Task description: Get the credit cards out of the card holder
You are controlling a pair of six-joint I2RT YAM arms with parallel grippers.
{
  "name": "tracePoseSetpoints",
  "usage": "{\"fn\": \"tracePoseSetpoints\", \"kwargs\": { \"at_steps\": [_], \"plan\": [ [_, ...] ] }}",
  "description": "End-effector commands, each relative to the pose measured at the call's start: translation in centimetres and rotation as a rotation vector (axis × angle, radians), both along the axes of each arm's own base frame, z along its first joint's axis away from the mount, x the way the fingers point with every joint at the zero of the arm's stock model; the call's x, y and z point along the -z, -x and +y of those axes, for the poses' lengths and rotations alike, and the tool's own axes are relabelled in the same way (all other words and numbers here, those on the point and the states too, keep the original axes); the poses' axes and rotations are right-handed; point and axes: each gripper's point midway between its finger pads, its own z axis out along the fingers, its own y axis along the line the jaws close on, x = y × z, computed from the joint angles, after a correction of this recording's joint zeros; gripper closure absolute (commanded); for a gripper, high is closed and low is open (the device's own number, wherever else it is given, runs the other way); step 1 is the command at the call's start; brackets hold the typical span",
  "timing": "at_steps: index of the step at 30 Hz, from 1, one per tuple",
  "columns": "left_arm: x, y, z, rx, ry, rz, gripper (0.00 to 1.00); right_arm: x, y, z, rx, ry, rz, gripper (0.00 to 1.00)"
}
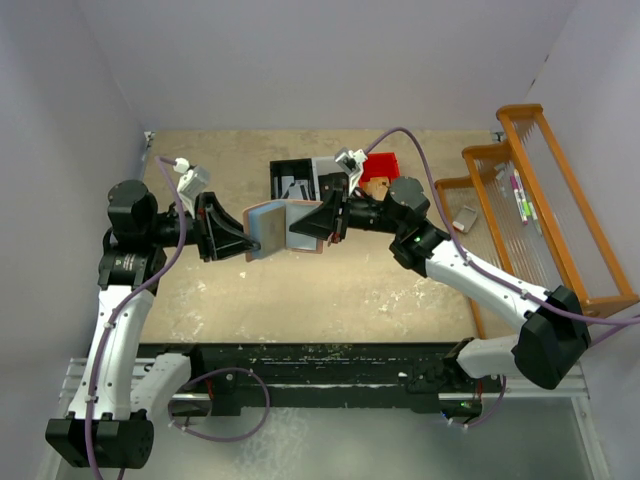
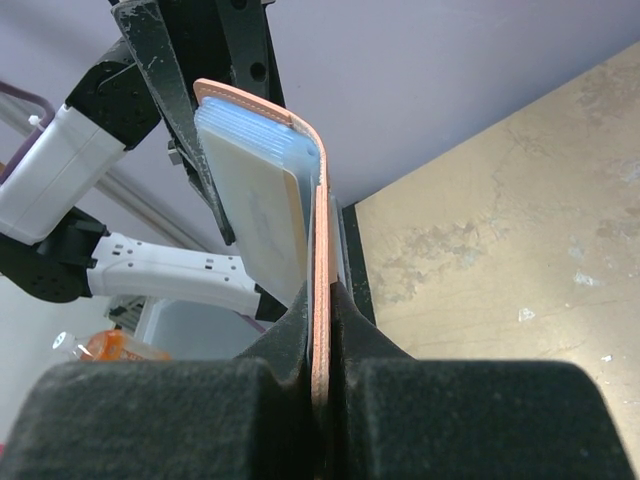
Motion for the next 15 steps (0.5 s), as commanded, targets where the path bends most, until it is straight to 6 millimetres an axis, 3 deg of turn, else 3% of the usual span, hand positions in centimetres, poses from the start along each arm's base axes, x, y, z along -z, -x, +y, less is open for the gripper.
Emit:
{"fn": "tracePoseSetpoints", "kwargs": {
  "at_steps": [1, 8, 15],
  "plan": [
    [-1.0, 1.3, -0.2, 0.059, 0.014, -0.039, 0.69, -2.7, 0.4, -0.5, -0.002, -0.068, -0.082, 1.0],
    [-1.3, 1.3, -0.2, 0.055, 0.022, -0.036, 0.68, -2.7, 0.0, -0.5, 0.016, -0.067, -0.093, 1.0],
    [-0.9, 0.3, -0.1, -0.005, 0.018, -0.034, 0.73, -3.4, 0.3, -0.6, 0.007, -0.092, -0.105, 1.0]
  ]
}}
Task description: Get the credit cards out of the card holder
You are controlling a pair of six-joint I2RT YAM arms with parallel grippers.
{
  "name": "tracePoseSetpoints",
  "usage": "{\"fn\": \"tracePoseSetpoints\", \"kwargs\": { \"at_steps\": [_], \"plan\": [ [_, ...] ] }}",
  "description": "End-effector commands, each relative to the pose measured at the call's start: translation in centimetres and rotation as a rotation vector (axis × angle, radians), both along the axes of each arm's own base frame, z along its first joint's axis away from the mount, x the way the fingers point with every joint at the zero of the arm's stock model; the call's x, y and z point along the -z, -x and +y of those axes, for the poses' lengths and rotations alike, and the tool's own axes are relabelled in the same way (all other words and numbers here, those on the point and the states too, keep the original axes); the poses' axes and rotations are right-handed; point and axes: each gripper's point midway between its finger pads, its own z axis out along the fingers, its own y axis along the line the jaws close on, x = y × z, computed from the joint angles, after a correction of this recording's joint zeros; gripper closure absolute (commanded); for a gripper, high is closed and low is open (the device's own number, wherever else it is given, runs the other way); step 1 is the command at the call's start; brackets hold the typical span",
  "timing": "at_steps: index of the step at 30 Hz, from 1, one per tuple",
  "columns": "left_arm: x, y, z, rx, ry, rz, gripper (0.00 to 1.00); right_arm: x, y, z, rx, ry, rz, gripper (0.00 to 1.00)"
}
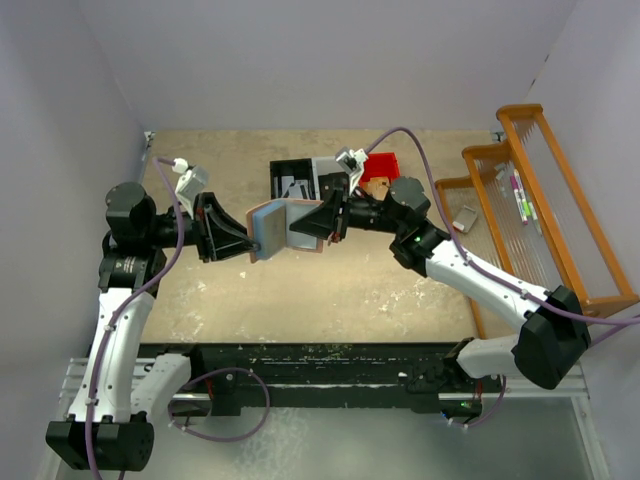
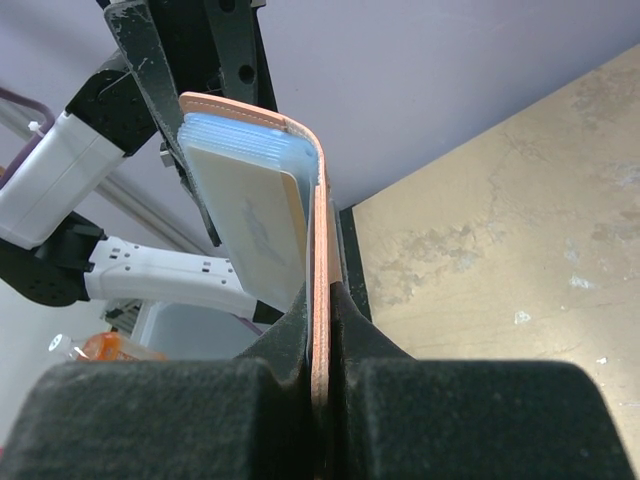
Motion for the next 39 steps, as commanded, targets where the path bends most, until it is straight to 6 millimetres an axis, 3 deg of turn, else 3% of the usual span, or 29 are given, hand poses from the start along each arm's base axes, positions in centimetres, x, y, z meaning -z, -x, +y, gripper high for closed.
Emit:
{"fn": "tracePoseSetpoints", "kwargs": {
  "at_steps": [1, 8, 19, 31, 39],
  "plan": [
    [-0.2, -0.6, 0.0, -0.043, 0.0, -0.031, 0.74, -3.4, 0.5, -0.6, 0.001, -0.092, -0.098, 1.0],
    [0.3, -2.7, 0.4, -0.165, -0.021, -0.024, 0.74, -3.9, 1.2, -0.2, -0.031, -0.115, -0.094, 1.0],
    [0.6, -3.1, 0.5, -0.177, -0.033, -0.028, 0.73, -3.0, 3.1, 2.1, -0.125, -0.122, -0.078, 1.0],
    [2.0, -7.7, 3.3, -0.488, -0.148, -0.03, 0.77, -3.6, 4.3, 1.8, -0.168, -0.142, -0.089, 1.0],
    [1.4, -6.2, 2.1, -0.38, -0.108, 0.001, 0.66, -3.8, 4.5, 1.8, -0.185, -0.151, -0.085, 1.0]
  ]
}}
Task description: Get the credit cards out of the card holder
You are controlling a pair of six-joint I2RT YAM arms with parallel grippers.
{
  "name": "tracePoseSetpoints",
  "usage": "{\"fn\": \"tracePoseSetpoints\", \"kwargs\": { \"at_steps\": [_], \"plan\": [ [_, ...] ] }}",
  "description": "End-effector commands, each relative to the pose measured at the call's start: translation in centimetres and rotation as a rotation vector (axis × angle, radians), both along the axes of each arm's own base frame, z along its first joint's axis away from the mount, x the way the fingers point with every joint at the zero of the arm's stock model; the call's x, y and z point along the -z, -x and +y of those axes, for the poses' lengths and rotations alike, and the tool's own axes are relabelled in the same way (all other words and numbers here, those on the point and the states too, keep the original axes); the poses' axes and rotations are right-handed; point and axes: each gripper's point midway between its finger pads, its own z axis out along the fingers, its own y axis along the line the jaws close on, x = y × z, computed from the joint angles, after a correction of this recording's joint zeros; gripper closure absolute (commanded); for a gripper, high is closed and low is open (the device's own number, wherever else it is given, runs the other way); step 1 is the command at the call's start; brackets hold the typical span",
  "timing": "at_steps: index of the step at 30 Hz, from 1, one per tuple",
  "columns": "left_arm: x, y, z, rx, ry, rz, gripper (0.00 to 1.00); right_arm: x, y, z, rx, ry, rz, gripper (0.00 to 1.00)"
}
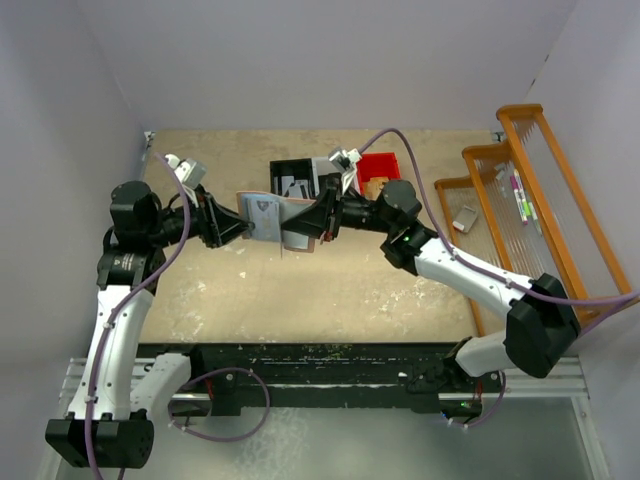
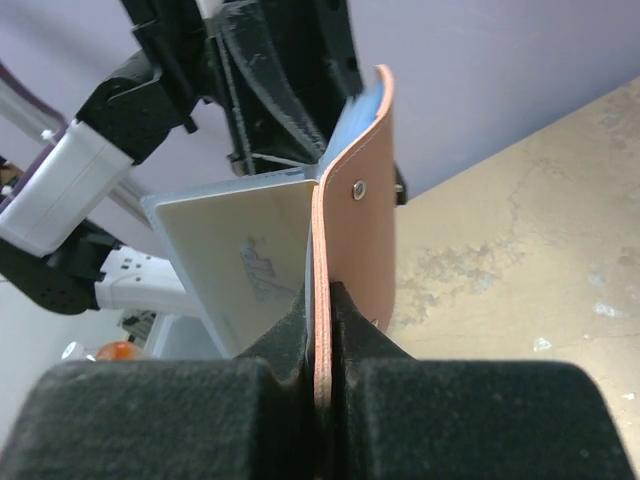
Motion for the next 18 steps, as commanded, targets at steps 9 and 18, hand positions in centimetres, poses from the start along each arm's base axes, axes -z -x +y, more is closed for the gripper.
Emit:
{"fn": "tracePoseSetpoints", "kwargs": {
  "at_steps": [9, 18],
  "plan": [
    [-2.5, 1.9, -1.6, 0.162, 0.073, -0.031, 0.45, -4.1, 5.1, -0.1, -0.18, -0.104, -0.108, 1.0],
    [-3.5, 4.3, -2.3, 0.28, 0.11, -0.044, 0.29, -4.3, 5.4, -0.2, -0.191, -0.113, -0.117, 1.0]
  ]
}}
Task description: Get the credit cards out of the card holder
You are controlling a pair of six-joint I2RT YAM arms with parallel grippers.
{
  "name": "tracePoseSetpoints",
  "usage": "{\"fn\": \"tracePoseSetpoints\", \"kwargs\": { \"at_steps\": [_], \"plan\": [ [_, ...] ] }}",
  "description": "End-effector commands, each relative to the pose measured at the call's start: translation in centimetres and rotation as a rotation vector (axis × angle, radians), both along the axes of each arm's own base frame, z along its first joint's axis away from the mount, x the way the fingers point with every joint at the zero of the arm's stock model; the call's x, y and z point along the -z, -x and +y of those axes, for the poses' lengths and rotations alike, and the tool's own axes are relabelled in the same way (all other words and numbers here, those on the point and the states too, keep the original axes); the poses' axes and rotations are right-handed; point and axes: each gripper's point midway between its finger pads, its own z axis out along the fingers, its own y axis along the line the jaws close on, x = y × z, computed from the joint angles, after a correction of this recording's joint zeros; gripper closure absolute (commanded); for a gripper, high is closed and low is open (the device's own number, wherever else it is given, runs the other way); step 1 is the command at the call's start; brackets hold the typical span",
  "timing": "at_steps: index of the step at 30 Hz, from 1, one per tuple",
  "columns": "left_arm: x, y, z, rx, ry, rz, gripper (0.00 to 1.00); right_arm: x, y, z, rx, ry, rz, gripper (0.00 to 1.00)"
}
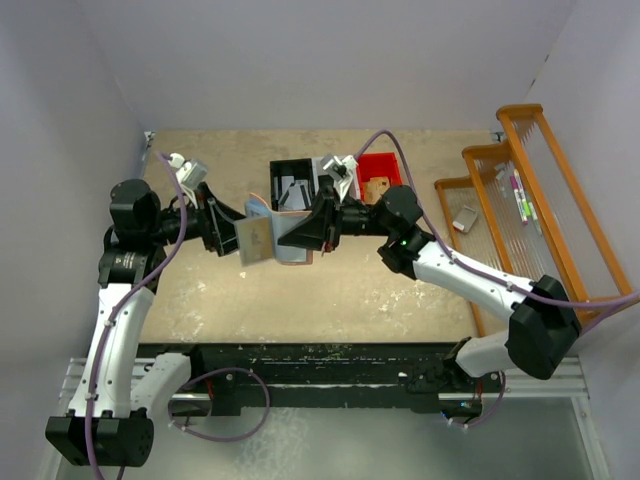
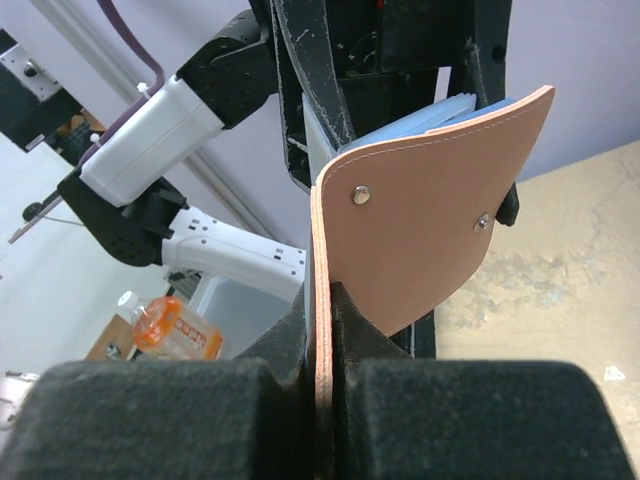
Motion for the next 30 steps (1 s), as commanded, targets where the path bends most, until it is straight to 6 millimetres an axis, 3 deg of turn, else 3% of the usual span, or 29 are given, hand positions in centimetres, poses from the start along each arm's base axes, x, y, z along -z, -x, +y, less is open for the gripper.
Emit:
{"fn": "tracePoseSetpoints", "kwargs": {
  "at_steps": [1, 7, 9, 13, 15, 18, 20, 26, 30],
  "plan": [
    [-2.4, 2.6, -0.9, 0.138, 0.044, -0.081, 0.27, -2.8, 1.4, -0.6, -0.029, -0.074, -0.074, 1.0],
    [-2.4, 3.7, -1.1, 0.198, 0.067, -0.078, 0.17, -3.7, 2.6, -1.2, -0.082, -0.102, -0.094, 1.0],
    [-2.7, 4.3, -1.2, 0.22, 0.082, -0.085, 0.16, -3.1, 3.1, -1.4, -0.104, -0.099, -0.083, 1.0],
    [-3.7, 5.6, -1.4, 0.264, 0.118, -0.088, 0.21, -3.6, 3.7, -1.6, -0.13, -0.122, -0.087, 1.0],
    [-4.1, 6.2, -1.4, 0.282, 0.135, -0.078, 0.3, -3.7, 3.7, -1.6, -0.135, -0.127, -0.085, 1.0],
    [-4.8, 6.7, -1.5, 0.288, 0.148, -0.098, 0.55, -3.2, 3.6, -1.4, -0.139, -0.12, -0.071, 1.0],
    [-5.3, 6.9, -1.5, 0.277, 0.15, -0.112, 0.66, -3.2, 3.5, -1.4, -0.138, -0.121, -0.069, 1.0],
    [-6.7, 6.9, -1.4, 0.231, 0.16, -0.129, 0.85, -2.8, 2.7, -1.0, -0.108, -0.121, -0.049, 1.0],
    [-6.9, 6.7, -1.3, 0.195, 0.144, -0.155, 0.9, -2.1, 1.9, -0.5, -0.083, -0.111, -0.019, 1.0]
  ]
}}
